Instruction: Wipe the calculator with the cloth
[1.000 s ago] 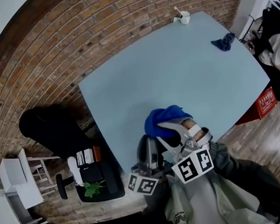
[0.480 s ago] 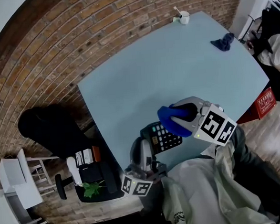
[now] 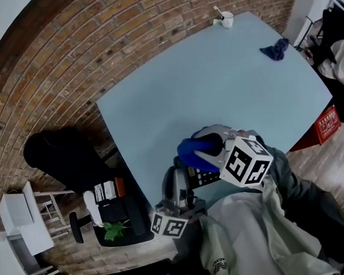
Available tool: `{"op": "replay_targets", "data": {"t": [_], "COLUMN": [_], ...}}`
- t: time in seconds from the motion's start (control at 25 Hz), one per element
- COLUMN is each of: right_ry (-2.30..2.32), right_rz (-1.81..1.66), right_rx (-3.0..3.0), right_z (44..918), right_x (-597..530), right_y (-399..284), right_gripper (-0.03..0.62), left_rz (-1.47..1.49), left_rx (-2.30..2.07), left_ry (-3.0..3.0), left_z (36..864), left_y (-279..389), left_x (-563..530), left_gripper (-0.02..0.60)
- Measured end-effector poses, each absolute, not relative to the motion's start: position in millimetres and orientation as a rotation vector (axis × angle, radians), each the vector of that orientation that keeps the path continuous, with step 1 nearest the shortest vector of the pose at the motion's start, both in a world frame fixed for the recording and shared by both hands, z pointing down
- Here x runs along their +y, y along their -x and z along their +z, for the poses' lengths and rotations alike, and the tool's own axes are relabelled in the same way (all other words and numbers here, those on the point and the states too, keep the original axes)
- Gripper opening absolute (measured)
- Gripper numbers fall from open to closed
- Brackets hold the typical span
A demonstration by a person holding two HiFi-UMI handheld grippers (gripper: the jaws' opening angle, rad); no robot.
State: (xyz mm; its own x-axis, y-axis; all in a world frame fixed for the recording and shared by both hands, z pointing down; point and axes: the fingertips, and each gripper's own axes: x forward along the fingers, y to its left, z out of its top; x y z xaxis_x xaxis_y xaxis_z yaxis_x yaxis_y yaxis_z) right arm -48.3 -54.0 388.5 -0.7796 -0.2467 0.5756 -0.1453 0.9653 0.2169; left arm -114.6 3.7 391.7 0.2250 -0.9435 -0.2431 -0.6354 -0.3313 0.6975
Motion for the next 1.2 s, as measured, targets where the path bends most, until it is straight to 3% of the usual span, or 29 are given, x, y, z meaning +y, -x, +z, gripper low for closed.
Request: {"op": "replay_targets", "data": {"t": [0.2,0.36,0.6,0.92,1.2], "right_ry": [-0.703,-0.588,-0.256,-0.602,-0.316], "right_rz": [-0.581,-0.775,-0.764,-0.575,-0.808], "right_rx": [-2.326,-2.338,-2.416,-2.402,-2.389], "right_z": [386.6,384.3,401.9,392.7,400.5], "right_x": [-82.5,-30.1,43.4,-25.2,48.2], "right_y": [22.6,55.7,78.3,23.2,81.8], "right_gripper": [0.083,0.083,0.083,0.083,0.083], "left_rz": [-1.092,-1.205,-1.191,-1.316,-1.235], "left_rx": [-1.498,-1.431,-1.442,-1.421,-1.456], "left_ry": [-1.842,-1.762,-1.752,-1.665,-1.713], "left_z": [401.9,396.7,398.5,390.1,388.4], "left_y": [153.5,148.0,151.3,172.3,153.8], "left_x": [5.8,-0.4,0.2,3.5,-1.6], "left_gripper": [0.041,0.041,0.041,0.044,0.044]}}
